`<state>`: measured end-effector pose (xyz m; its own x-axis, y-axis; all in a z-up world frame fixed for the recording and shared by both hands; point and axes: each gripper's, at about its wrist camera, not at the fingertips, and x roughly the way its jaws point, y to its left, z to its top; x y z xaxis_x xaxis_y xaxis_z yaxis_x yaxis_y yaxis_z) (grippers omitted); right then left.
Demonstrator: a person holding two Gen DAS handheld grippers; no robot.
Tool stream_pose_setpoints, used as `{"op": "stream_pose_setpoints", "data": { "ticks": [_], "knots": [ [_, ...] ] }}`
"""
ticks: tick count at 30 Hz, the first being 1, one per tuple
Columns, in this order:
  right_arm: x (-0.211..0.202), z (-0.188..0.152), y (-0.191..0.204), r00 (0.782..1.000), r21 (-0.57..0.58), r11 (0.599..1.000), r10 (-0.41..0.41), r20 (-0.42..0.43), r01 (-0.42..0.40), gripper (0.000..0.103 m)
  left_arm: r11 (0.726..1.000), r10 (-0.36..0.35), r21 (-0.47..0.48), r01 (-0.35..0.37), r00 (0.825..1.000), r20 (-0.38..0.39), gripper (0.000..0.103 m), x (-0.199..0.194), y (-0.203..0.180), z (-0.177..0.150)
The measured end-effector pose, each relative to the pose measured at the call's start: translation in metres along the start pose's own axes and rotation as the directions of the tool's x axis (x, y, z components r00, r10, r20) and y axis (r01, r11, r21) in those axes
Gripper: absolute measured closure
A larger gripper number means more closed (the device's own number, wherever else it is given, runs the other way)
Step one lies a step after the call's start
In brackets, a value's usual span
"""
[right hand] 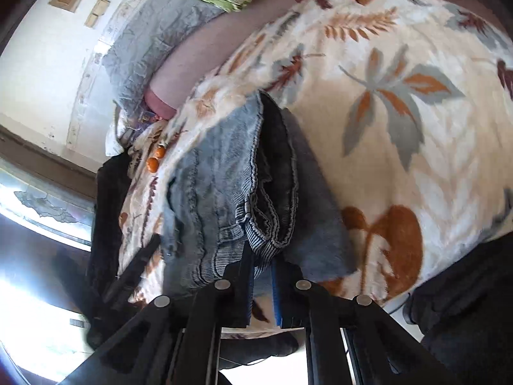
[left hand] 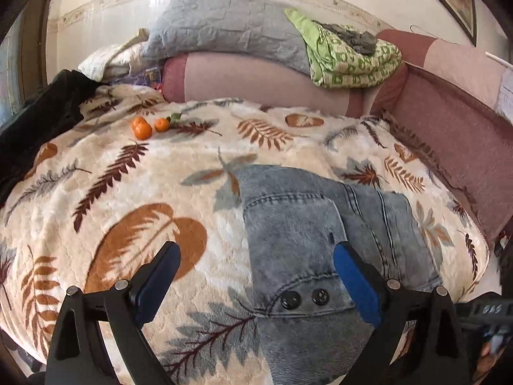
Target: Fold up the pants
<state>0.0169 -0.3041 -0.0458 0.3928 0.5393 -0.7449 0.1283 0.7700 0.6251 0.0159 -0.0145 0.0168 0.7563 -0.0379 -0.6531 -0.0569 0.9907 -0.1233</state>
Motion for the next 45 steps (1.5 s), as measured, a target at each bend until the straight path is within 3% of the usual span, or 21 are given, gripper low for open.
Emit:
{"op": "stream_pose_setpoints", "data": {
  "ticks": [2, 3, 4, 5, 7, 12, 15, 18, 23, 25, 26, 27, 29, 31, 34, 37, 39, 40, 41, 42, 45],
  "knots": [
    [0.011, -0.004, -0.012, 1.000, 0.012, 1.000, 0.002, -0.006, -0.002, 0.093, 0.997, 0.041, 0.063, -0.036, 0.996, -0.083, 0.007, 0.020, -0.009, -0.006],
    [0.012, -0.003, -0.011, 1.000, 0.011, 1.000, 0.004, 0.000, -0.004, 0.093, 0.992, 0.062, 0.122, -0.040, 0.980, -0.187, 0.006, 0.043, -0.016, -0.017],
    [0.013, -0.002, -0.010, 1.000, 0.006, 1.000, 0.001, -0.002, -0.001, 0.093, 0.989, 0.077, 0.144, -0.045, 0.971, -0.228, 0.006, 0.058, -0.018, -0.029],
    [0.014, -0.001, -0.009, 1.000, -0.001, 1.000, 0.001, -0.010, -0.001, 0.093, 0.994, 0.062, 0.104, -0.044, 0.981, -0.183, 0.001, 0.056, -0.013, -0.031],
    [0.014, 0.001, -0.013, 1.000, -0.002, 1.000, 0.010, -0.020, -0.010, 0.093, 0.998, 0.032, 0.053, -0.021, 0.973, -0.229, 0.001, 0.058, -0.006, -0.028],
    [0.002, 0.001, -0.020, 0.997, 0.006, 1.000, 0.021, -0.069, -0.021, 0.089, 0.998, 0.040, 0.062, -0.028, 0.978, -0.206, 0.001, 0.054, -0.007, -0.034],
    [-0.039, 0.006, -0.011, 0.999, -0.034, 0.999, -0.012, 0.048, 0.013, 0.087, 0.998, 0.034, 0.053, -0.024, 0.978, -0.206, 0.001, 0.055, -0.006, -0.035],
    [-0.068, 0.019, 0.018, 0.989, -0.104, 0.994, 0.049, 0.138, -0.035, 0.087, 0.998, 0.042, 0.052, -0.032, 0.978, -0.202, 0.001, 0.055, -0.007, -0.034],
    [-0.016, 0.040, 0.054, 0.983, -0.135, 0.974, 0.182, -0.024, -0.184, 0.074, 0.997, 0.045, 0.065, -0.033, 0.981, -0.190, 0.001, 0.052, -0.008, -0.032],
    [0.025, 0.034, 0.040, 0.996, -0.154, 0.987, 0.023, -0.083, -0.035, 0.074, 0.998, 0.029, 0.054, -0.020, 0.984, -0.175, 0.002, 0.044, -0.005, -0.025],
    [0.046, 0.029, 0.024, 0.990, -0.119, 0.993, 0.007, -0.144, -0.024, 0.075, 0.999, 0.020, 0.042, -0.014, 0.989, -0.146, 0.002, 0.035, -0.004, -0.021],
    [0.046, 0.027, 0.013, 0.990, -0.083, 0.994, 0.062, -0.123, -0.072, 0.078, 0.999, 0.018, 0.033, -0.015, 0.995, -0.099, 0.002, 0.025, -0.003, -0.018],
    [0.033, 0.032, 0.019, 0.990, -0.095, 0.994, 0.036, -0.137, -0.049, 0.081, 0.998, 0.034, 0.061, -0.031, 0.998, -0.059, 0.002, 0.017, -0.006, -0.017],
    [0.019, 0.040, 0.037, 0.994, -0.147, 0.989, -0.014, -0.108, -0.002, 0.077, 0.988, 0.050, 0.153, -0.021, 0.981, -0.189, 0.003, 0.042, -0.020, -0.029],
    [0.006, 0.061, 0.083, 0.998, -0.252, 0.967, 0.024, -0.050, -0.036, 0.076, 0.987, 0.072, 0.154, -0.047, 0.984, -0.161, 0.002, 0.044, -0.022, -0.036],
    [0.026, 0.084, 0.130, 0.995, -0.357, 0.930, 0.075, -0.058, -0.091, 0.069, 0.983, 0.076, 0.178, -0.049, 0.986, -0.145, 0.002, 0.043, -0.023, -0.037],
    [0.066, 0.101, 0.137, 0.996, -0.411, 0.912, -0.021, -0.086, -0.016, 0.063, 0.985, 0.073, 0.167, -0.049, 0.987, -0.143, 0.002, 0.041, -0.022, -0.038],
    [0.089, 0.106, 0.127, 0.987, -0.405, 0.913, -0.099, -0.125, 0.040, 0.063, 0.986, 0.059, 0.160, -0.037, 0.989, -0.136, 0.002, 0.038, -0.021, -0.037],
    [0.108, 0.109, 0.110, 0.976, -0.376, 0.924, -0.137, -0.172, 0.064, 0.073, 0.990, 0.034, 0.140, -0.017, 0.991, -0.126, 0.003, 0.032, -0.018, -0.036],
    [0.118, 0.111, 0.098, 0.972, -0.340, 0.939, -0.127, -0.197, 0.053, 0.091, 0.995, -0.009, 0.100, 0.020, 0.993, -0.115, 0.004, 0.024, -0.011, -0.033],
    [0.105, 0.107, 0.116, 0.970, -0.400, 0.910, -0.184, -0.161, 0.106, 0.097, 0.972, -0.195, -0.139, 0.188, 0.980, -0.042, 0.003, -0.003, 0.026, -0.028]
  ]
}}
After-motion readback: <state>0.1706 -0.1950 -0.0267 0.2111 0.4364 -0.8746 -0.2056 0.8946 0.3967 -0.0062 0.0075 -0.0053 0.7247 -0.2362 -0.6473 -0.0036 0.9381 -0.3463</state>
